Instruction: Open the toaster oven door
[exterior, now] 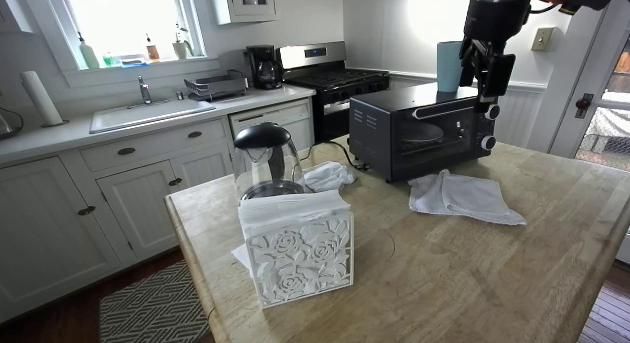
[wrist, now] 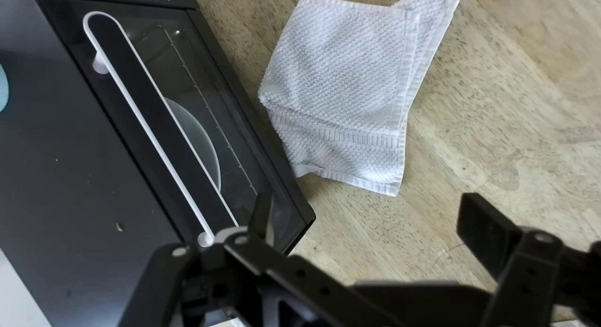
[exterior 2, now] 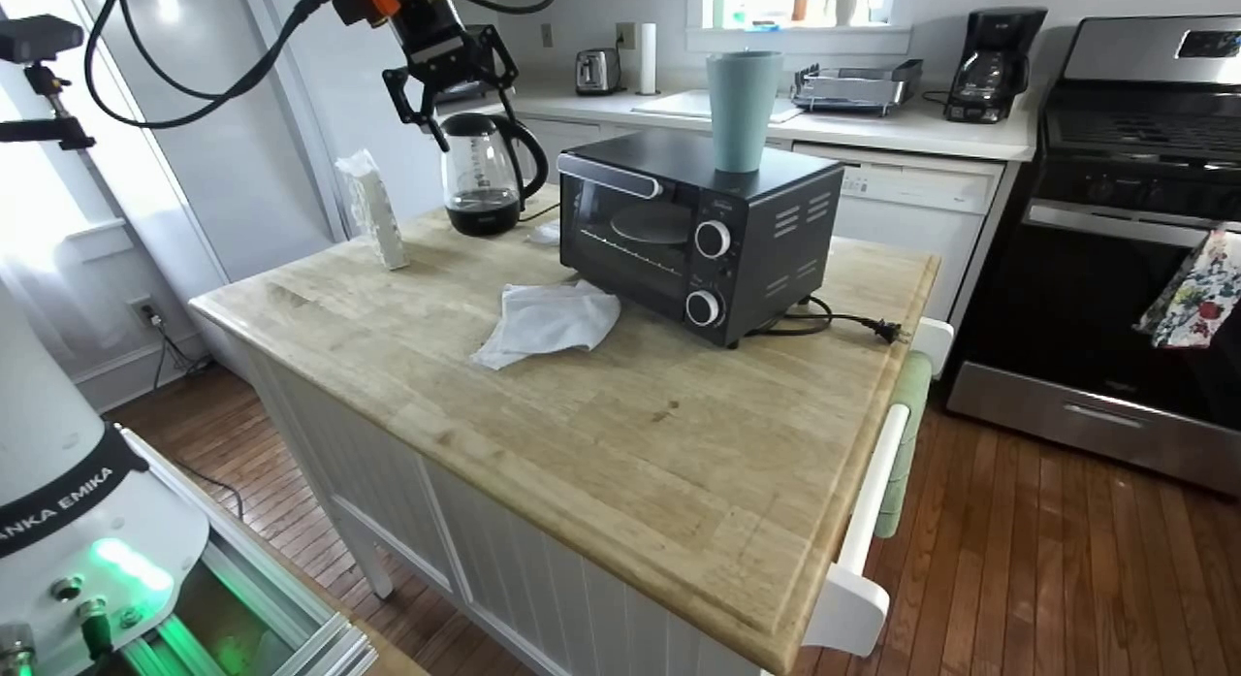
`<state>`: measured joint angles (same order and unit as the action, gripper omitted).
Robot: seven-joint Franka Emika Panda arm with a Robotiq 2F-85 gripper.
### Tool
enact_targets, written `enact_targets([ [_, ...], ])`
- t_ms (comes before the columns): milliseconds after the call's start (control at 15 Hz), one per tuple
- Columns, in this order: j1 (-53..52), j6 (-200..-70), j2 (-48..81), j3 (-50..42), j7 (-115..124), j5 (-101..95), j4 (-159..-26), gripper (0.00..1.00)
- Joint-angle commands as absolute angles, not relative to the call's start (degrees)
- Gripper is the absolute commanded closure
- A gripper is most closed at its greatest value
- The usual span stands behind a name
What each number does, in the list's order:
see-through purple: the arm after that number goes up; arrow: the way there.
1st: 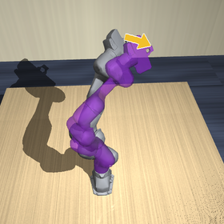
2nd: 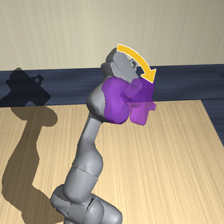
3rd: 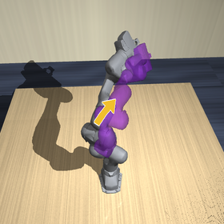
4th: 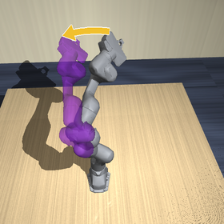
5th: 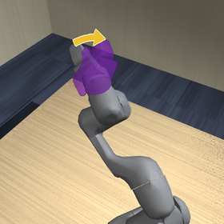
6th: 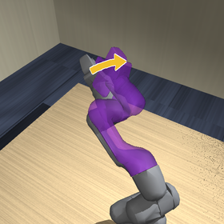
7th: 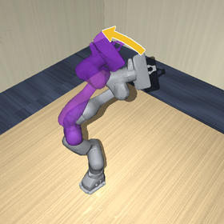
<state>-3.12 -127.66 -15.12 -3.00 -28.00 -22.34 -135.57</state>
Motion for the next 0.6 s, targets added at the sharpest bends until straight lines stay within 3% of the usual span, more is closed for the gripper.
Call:
enact_targets([
  [0, -1.5, -129.9, -12.8, -3.5, -29.4, -23.6, -135.3, 0.00],
  [533, 3.2, -143.5, -7.0, -8.2, -39.9, -25.0, -135.3, 0.00],
])
